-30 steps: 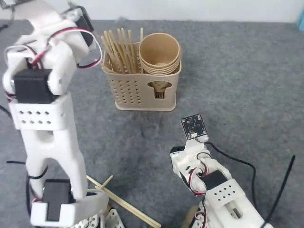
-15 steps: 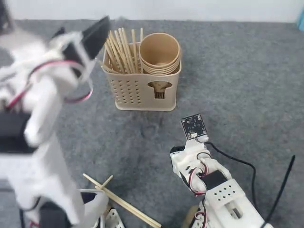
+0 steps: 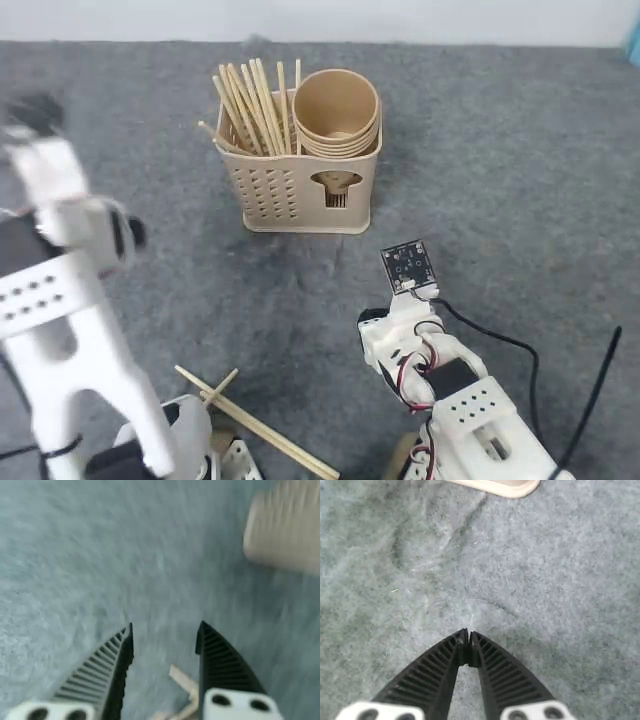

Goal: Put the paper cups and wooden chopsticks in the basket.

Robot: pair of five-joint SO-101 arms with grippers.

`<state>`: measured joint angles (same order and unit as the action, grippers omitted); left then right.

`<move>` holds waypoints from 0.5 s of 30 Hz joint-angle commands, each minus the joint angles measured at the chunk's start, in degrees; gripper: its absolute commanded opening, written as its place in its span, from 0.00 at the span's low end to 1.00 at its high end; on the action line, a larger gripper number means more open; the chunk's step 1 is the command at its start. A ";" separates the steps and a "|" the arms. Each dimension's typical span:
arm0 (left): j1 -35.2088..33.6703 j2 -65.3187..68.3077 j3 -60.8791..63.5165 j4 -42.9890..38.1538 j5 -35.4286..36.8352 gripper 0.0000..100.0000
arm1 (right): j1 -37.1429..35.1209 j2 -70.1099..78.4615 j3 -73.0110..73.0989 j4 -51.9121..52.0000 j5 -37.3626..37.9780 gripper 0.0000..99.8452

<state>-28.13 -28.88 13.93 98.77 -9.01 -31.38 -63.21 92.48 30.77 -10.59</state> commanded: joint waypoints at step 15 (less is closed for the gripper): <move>19.16 -18.64 38.55 -5.19 -23.56 0.19 | 0.57 -1.01 -0.62 -2.33 0.79 0.01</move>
<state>-11.78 -52.44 51.82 96.66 -32.66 -31.38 -63.21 92.48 29.89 -10.59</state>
